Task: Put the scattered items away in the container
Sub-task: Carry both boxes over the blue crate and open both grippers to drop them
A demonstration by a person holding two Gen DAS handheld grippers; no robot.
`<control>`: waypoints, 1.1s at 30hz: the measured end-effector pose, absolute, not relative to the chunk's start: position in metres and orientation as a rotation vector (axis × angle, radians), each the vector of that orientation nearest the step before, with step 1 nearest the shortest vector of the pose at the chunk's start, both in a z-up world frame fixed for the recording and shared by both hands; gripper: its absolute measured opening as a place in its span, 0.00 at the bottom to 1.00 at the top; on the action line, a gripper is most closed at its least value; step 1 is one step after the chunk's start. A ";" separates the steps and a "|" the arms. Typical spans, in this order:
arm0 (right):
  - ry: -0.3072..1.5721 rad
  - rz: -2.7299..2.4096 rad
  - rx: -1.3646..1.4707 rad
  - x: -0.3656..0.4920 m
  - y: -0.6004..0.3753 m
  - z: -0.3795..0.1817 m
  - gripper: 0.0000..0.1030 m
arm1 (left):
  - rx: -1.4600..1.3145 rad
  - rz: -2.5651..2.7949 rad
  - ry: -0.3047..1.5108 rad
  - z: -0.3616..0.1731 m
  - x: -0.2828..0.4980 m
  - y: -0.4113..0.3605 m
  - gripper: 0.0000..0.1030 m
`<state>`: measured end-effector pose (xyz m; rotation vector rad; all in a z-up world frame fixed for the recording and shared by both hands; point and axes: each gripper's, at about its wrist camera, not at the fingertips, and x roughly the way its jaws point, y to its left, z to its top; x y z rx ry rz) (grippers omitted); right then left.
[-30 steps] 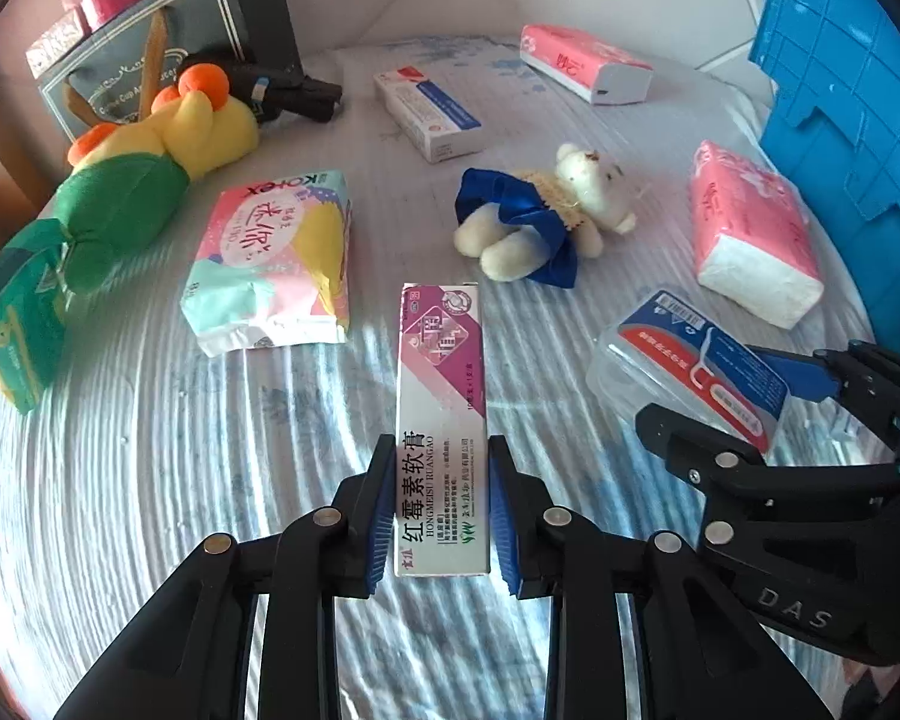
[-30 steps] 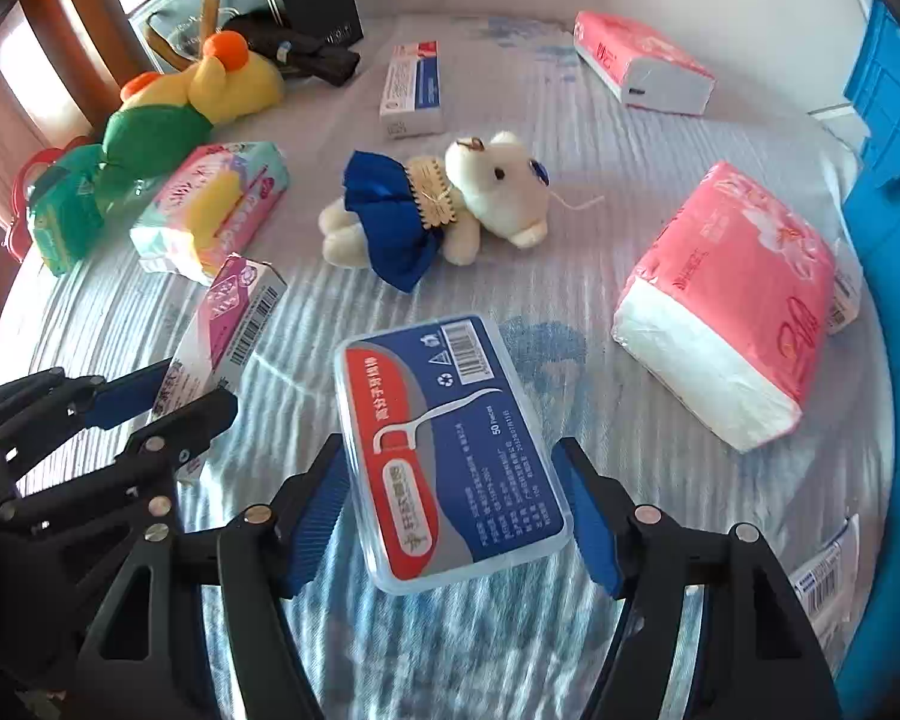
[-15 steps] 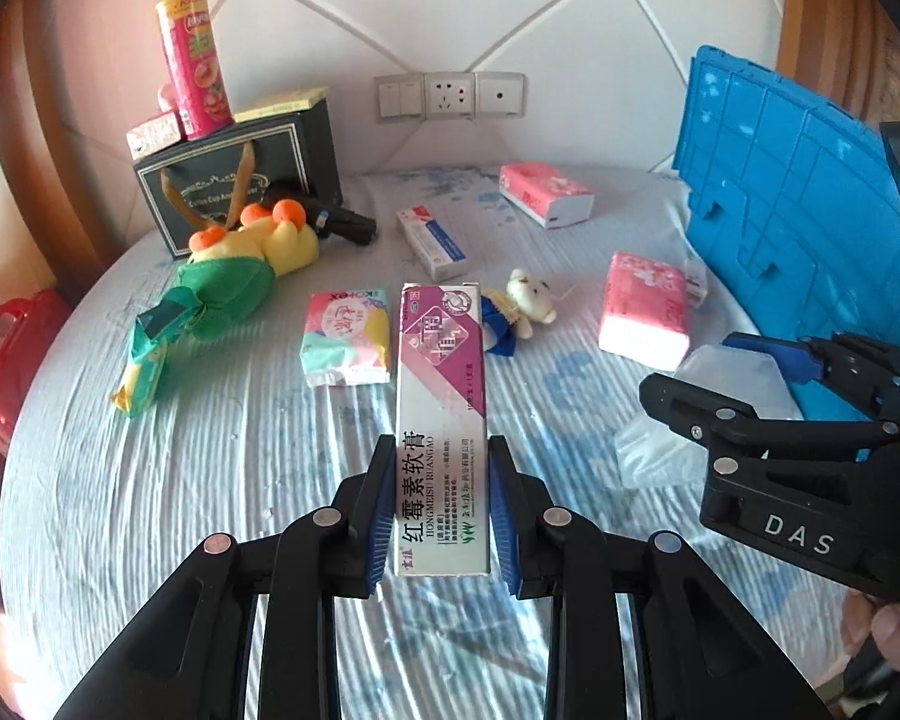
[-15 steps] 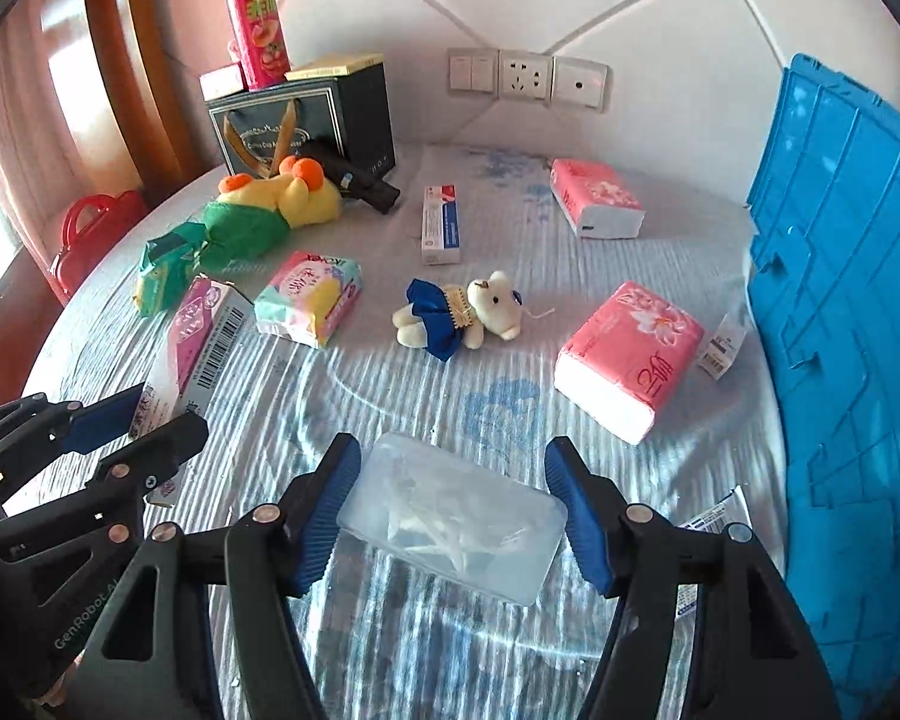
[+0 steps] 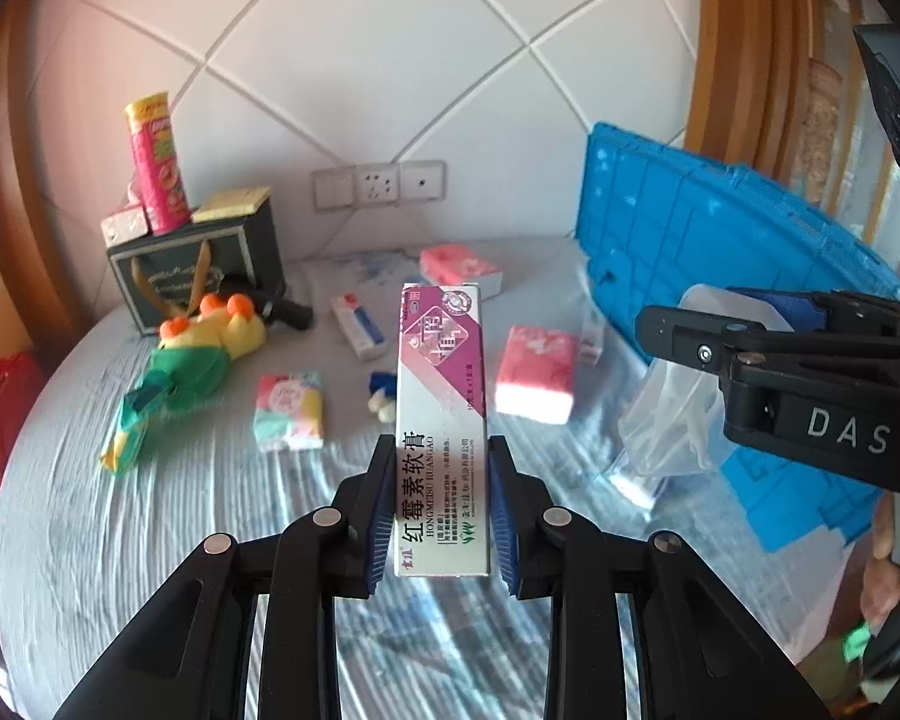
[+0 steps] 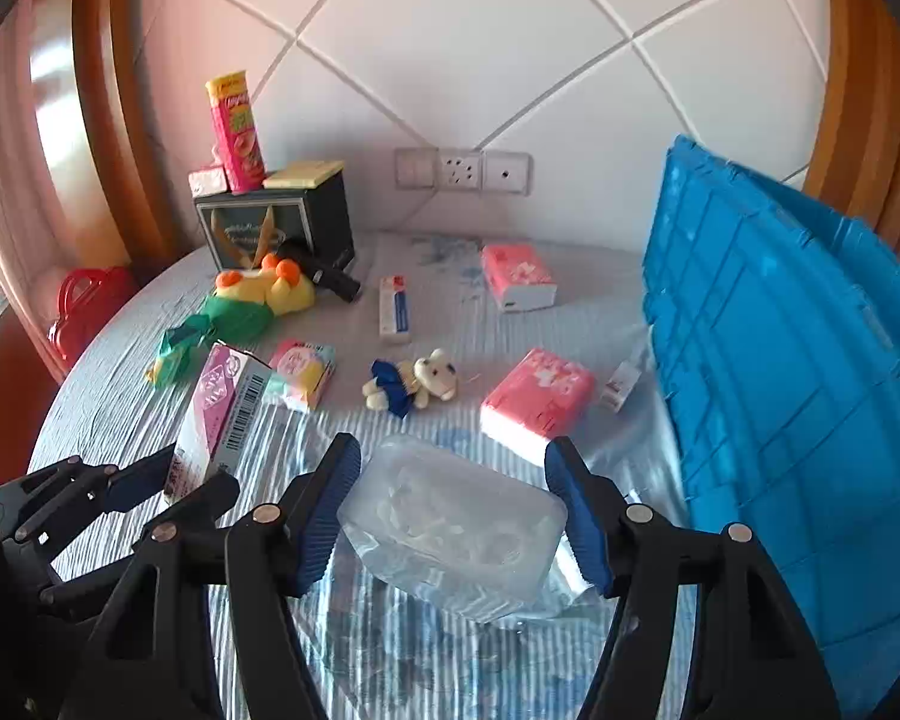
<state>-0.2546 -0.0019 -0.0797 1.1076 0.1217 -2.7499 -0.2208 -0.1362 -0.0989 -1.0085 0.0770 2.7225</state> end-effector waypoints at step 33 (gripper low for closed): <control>-0.061 -3.023 0.906 -0.216 0.414 0.013 0.62 | -0.809 2.675 0.209 -0.006 -0.167 0.283 0.27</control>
